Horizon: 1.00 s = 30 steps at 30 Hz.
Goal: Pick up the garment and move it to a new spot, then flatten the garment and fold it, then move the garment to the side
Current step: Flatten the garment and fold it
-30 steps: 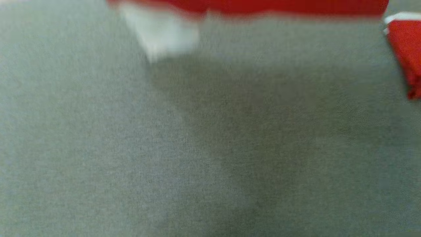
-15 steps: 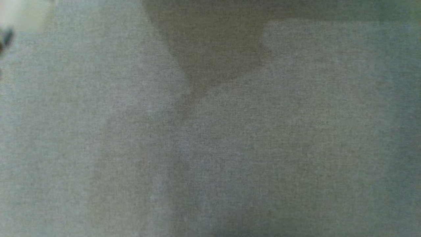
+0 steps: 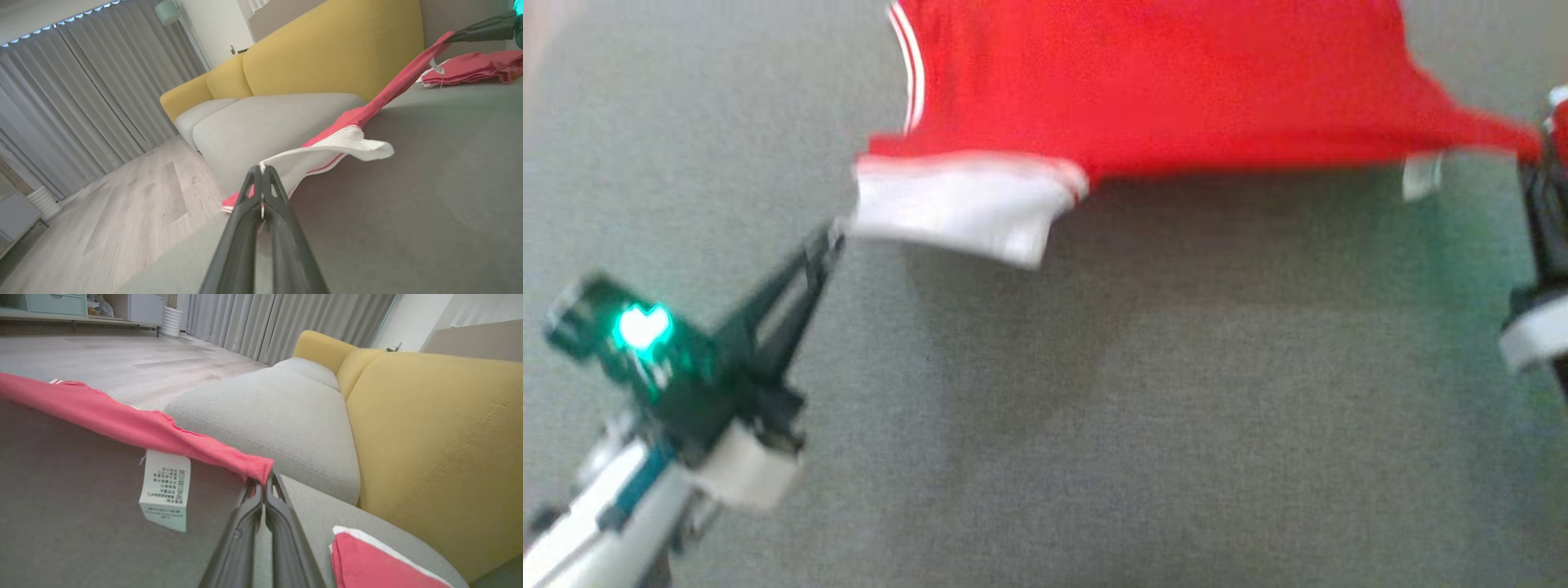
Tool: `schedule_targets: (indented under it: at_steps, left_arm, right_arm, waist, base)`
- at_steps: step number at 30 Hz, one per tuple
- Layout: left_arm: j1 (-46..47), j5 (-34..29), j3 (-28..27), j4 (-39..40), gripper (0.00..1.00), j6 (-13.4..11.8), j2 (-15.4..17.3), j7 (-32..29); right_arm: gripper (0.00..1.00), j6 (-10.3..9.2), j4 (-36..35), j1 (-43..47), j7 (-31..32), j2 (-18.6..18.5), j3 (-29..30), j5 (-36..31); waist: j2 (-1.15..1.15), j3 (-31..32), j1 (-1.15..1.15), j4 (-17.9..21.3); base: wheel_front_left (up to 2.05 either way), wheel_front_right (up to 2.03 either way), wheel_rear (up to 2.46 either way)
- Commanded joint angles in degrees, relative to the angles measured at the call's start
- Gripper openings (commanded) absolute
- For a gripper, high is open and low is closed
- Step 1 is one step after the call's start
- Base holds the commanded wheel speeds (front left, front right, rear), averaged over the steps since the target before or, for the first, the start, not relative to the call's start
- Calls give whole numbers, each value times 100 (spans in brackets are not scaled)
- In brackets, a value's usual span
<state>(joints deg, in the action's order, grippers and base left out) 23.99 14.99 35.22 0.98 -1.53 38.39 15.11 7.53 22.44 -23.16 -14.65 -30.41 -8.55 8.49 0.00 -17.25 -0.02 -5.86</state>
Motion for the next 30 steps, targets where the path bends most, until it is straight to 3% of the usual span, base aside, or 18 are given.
schedule_targets:
  at_steps: [1,9,15,22,30]
  left_arm:
    - [-108,-4,-350,190,0,-55,267,-12]
    - [-1802,89,-524,473,0,-97,290,-12]
    - [-2420,115,-713,616,0,-59,239,-12]
    - [-1915,-126,-883,513,0,251,23,-12]
    - [-714,-384,-1090,4,0,585,-311,-11]
  right_arm:
    - [0,-4,-245,282,-34,-77,78,-18]
    - [0,-4,-836,1985,-23,211,614,-145]
    - [0,-4,-1221,2619,112,371,749,-149]
    - [0,-4,-1184,2376,253,369,657,-42]
    - [0,-4,-789,1442,492,252,215,169]
  waist:
    - [0,385,2,-71]
    - [0,869,2,13]
    - [0,946,2,95]
    - [0,719,2,97]
    - [0,267,2,89]
  base:
    - [0,0,0]
    - [0,0,0]
    - [0,0,0]
    - [0,0,0]
    - [0,0,0]
